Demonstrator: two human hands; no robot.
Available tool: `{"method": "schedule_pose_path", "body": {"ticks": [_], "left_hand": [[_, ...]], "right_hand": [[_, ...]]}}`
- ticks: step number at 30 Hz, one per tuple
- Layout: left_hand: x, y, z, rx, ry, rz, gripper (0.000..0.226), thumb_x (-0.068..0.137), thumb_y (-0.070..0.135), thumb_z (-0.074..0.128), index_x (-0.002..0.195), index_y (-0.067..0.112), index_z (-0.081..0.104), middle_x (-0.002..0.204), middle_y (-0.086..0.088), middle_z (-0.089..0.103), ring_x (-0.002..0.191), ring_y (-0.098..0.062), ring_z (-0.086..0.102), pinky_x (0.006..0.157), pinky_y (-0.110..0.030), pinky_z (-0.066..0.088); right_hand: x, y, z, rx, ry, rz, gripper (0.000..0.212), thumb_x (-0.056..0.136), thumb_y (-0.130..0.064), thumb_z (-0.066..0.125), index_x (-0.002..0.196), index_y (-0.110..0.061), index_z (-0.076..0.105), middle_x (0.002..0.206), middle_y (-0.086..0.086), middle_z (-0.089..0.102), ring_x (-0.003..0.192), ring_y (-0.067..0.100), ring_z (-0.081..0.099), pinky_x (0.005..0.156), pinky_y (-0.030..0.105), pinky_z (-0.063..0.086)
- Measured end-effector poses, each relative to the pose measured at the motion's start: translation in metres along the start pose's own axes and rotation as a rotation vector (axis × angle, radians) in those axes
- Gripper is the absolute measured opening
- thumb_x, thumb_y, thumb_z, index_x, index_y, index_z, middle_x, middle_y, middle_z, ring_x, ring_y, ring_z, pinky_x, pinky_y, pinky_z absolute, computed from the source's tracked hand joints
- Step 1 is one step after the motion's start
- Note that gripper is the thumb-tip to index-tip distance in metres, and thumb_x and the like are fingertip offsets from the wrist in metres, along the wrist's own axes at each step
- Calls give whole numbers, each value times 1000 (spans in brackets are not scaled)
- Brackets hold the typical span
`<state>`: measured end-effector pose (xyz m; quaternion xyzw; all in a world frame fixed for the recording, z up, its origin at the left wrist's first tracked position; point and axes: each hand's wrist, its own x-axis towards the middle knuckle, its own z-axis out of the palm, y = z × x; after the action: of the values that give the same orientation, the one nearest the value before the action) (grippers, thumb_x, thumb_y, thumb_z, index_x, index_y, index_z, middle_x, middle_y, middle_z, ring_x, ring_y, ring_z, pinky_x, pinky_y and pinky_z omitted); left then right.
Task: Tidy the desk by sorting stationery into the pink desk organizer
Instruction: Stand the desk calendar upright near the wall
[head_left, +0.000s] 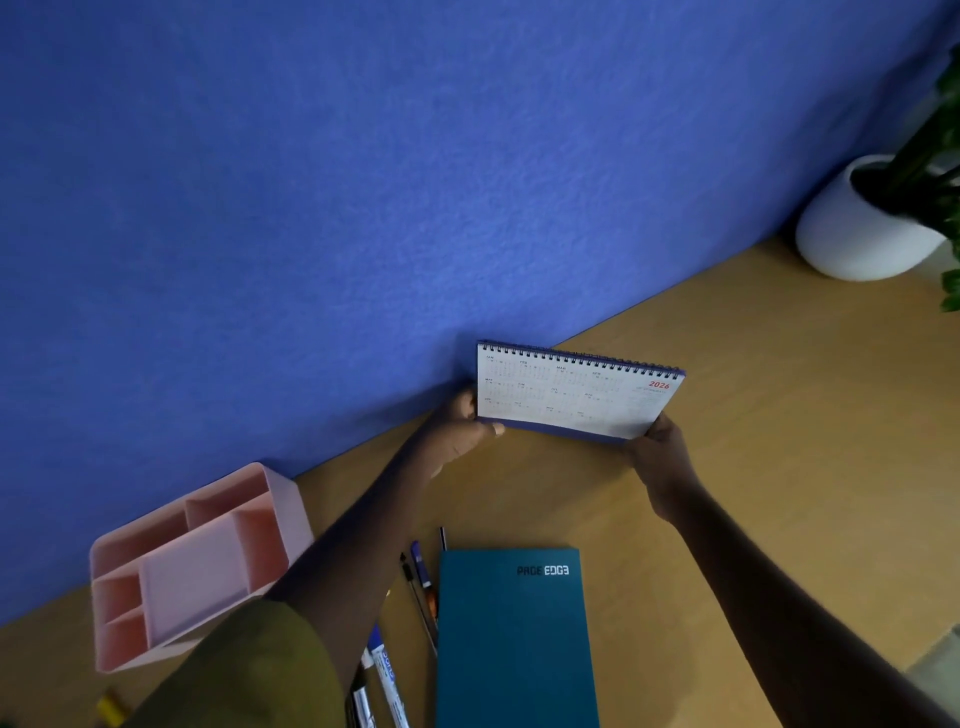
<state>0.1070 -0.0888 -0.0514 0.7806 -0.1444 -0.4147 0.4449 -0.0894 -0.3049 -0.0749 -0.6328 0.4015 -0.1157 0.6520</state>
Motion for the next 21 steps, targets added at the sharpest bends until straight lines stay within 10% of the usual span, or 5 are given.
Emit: {"method": "schedule_pose_path", "body": {"ticks": [7,21], "left_hand": [[4,2,-2,-9,13,7,64,98,7,72,156,25,49,149,5,66,134,-15,62,96,-35,52],[-23,-14,21,-106,304,43,72,99,5,66,163,29,43,145,7,63,109,2,64,81,-21,54]], "right_hand": [[0,-6,-1,-63,-31,15,63,81,-1,52,115,-51,69,120,-23,75,117,5,68,85,31,59],[2,-12,-6,-46,-61,0,62,80,8,54,125,-32,70,122,-9,78,114,13,72,94,41,61]]}}
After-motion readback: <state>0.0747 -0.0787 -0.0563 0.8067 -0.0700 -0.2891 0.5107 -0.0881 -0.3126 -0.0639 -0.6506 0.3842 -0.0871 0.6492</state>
